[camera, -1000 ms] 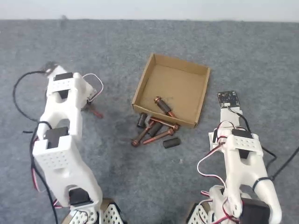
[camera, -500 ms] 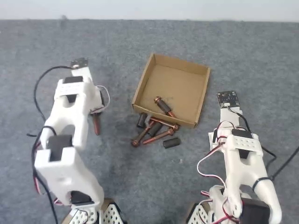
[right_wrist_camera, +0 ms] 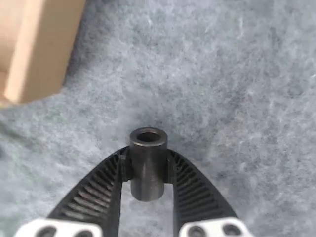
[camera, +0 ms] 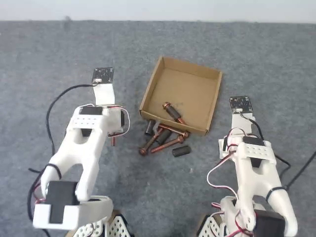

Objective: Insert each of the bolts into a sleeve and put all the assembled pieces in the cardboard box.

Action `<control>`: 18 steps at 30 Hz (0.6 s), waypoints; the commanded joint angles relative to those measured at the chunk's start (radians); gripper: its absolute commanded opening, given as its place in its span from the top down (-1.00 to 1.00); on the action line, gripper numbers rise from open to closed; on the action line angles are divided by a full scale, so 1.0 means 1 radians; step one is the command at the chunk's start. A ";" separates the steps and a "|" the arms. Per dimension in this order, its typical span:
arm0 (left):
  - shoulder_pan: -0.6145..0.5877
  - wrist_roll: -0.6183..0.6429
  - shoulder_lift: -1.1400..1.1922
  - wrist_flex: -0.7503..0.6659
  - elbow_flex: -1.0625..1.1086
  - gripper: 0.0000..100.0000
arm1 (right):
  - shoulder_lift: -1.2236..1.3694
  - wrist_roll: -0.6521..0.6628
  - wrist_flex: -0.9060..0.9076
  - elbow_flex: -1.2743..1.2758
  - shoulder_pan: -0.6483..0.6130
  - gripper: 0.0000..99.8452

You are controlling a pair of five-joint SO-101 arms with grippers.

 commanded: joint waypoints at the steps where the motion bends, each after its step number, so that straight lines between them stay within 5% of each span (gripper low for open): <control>1: 0.005 -0.008 -0.069 -0.077 0.010 0.98 | -0.013 -0.092 -0.062 -0.049 -0.028 0.99; 18: 0.003 -0.011 -0.068 -0.109 0.024 0.98 | -0.188 -0.123 -0.367 -0.069 -0.096 0.99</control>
